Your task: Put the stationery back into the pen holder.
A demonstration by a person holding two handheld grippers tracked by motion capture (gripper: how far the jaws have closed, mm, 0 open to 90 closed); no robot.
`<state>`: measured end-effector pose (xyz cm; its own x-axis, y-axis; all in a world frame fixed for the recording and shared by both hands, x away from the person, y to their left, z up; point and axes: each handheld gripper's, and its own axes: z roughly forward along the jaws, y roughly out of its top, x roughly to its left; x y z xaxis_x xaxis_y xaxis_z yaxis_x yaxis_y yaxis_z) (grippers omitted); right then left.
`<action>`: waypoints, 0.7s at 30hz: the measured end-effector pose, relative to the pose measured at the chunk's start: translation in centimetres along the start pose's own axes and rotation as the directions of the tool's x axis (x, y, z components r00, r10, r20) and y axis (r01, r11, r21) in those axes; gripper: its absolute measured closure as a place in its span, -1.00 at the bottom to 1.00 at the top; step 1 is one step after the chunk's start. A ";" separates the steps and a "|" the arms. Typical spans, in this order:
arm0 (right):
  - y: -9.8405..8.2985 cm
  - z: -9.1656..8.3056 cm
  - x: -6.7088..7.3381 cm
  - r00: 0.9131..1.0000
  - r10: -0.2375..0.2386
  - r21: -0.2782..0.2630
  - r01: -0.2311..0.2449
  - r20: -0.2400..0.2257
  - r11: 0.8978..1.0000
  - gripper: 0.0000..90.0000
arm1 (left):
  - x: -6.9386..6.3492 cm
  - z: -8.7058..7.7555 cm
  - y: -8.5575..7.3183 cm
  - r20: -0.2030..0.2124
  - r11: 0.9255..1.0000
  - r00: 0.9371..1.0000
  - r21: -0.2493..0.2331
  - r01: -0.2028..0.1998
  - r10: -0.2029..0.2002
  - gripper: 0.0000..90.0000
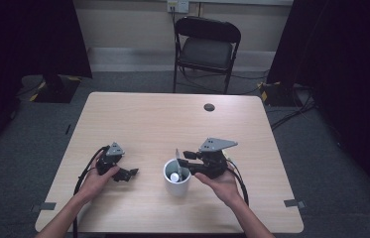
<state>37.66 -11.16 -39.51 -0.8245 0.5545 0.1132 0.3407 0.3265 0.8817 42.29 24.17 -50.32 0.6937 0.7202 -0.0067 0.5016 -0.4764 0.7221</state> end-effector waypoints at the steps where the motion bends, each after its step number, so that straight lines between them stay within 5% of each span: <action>1: 0.0 -0.1 -0.2 1.000 0.000 -0.001 0.000 0.005 1.000 0.40 | 0.0 0.0 0.0 0.000 1.000 1.000 0.000 0.000 0.000 -0.94; 8: 0.1 -1.0 -1.2 1.000 0.019 -0.011 -0.019 0.019 1.000 0.44 | 0.0 0.0 0.0 0.000 1.000 1.000 0.000 0.000 0.000 -0.94; 21: -0.7 -2.9 -4.6 0.989 0.084 -0.017 -0.083 0.125 0.996 0.52 | 0.0 0.0 0.0 0.000 1.000 1.000 0.000 0.000 0.000 -0.94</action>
<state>39.88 -16.14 -39.36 -0.7297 0.6716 0.1288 0.3998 0.2662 0.8771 42.29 24.17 -50.32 0.6938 0.7201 -0.0066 0.5016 -0.4767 0.7220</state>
